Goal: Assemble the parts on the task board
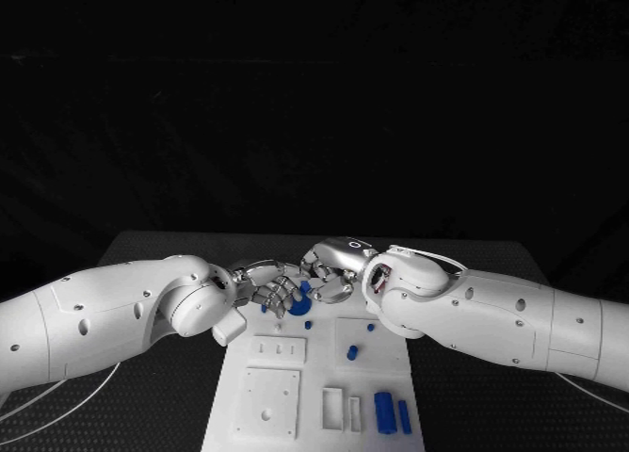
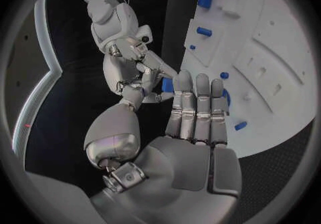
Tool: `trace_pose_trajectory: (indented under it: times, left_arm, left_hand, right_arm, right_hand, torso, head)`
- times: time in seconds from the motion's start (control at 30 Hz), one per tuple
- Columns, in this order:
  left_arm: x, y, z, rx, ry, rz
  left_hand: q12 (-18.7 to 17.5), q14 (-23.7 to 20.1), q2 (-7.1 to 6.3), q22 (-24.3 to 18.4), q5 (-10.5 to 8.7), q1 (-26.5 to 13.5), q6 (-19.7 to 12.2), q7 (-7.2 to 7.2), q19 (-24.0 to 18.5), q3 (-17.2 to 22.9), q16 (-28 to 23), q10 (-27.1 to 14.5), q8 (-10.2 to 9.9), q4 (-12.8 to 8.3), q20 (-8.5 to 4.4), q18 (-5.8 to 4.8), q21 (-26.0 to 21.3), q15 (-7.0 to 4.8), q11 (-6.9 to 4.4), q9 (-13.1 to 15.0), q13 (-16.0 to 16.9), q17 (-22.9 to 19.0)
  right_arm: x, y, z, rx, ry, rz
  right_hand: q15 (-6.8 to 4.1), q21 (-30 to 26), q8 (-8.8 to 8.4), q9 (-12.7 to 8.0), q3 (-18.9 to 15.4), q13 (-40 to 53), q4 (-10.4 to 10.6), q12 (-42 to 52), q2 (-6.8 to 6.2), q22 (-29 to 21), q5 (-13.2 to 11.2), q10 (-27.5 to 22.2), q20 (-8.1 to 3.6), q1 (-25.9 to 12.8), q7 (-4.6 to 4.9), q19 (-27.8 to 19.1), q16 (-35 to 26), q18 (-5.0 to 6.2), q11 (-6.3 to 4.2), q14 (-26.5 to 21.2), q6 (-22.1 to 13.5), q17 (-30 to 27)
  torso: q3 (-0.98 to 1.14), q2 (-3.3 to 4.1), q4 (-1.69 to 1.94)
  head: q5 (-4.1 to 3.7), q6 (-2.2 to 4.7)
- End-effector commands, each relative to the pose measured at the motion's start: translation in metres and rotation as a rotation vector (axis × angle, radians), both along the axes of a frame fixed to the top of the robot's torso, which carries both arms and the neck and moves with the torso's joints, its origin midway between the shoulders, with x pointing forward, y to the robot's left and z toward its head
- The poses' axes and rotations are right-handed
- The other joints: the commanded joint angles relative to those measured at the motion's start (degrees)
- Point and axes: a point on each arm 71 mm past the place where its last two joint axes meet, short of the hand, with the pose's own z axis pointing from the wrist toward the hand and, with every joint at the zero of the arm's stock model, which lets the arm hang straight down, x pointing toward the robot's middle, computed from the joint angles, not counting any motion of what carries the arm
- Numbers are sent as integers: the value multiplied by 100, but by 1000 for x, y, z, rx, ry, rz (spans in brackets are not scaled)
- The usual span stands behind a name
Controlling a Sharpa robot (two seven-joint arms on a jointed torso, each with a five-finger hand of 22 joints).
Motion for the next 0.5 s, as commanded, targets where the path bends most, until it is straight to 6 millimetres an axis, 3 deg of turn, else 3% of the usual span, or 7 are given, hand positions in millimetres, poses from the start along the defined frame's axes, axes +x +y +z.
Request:
trace_pose_trajectory:
  times: [0.03,0.2,0.27,0.3,0.5]
  left_arm:
    - [0,-3,1,5,-2,-9]
    - [-1,-4,1,20,-8,-21]
    - [-1,-3,0,21,-8,-20]
    - [-1,-3,0,22,-7,-20]
    - [0,-2,0,23,-10,-12]
  left_hand:
    - [27,-13,51,90,-44,-31,31,-14,40,40,29,6,27,-9,-166,-76,38,-19,-22,-12,-12,-12]
    - [109,70,99,105,-113,75,119,-55,131,62,124,103,109,-93,-202,-57,105,-62,-65,-15,-26,-28]
    - [141,92,100,103,-405,181,149,-76,170,92,167,135,148,-112,-225,-51,137,-87,-86,-22,-44,-47]
    - [148,94,98,102,-452,225,152,-79,173,104,176,139,156,-126,-230,-52,142,-91,-89,-27,-52,-55]
    - [171,100,179,97,-503,372,168,-87,180,139,207,159,183,-160,-241,-61,156,-101,-95,-48,-80,-86]
  right_arm:
    - [-1,2,0,-9,-8,9]
    - [-1,2,0,-6,-11,9]
    - [-2,2,0,-6,-11,10]
    - [-2,3,0,-6,-11,11]
    - [-3,5,1,-5,-9,19]
  right_hand:
    - [-48,22,117,199,40,245,4,28,38,73,38,21,-28,10,-69,3,38,175,-3,9,203,6]
    - [-49,22,117,199,43,246,3,30,38,73,39,22,-28,8,-70,4,38,175,-3,9,204,5]
    - [-49,22,116,199,44,247,3,30,38,73,39,23,-28,7,-70,4,36,175,-3,8,204,3]
    - [-49,22,116,200,44,248,2,31,38,73,39,24,-28,7,-70,4,37,175,-3,8,204,3]
    - [-49,22,116,200,47,247,2,30,38,73,40,23,-28,5,-70,5,33,175,-3,6,204,-2]
  torso:
    - [-3,-1,-5]
    - [-2,0,0]
    - [-1,1,2]
    - [-1,0,2]
    - [1,0,4]
  head:
    - [-3,-5]
    - [-1,-14]
    - [5,-20]
    - [8,-22]
    - [14,-35]
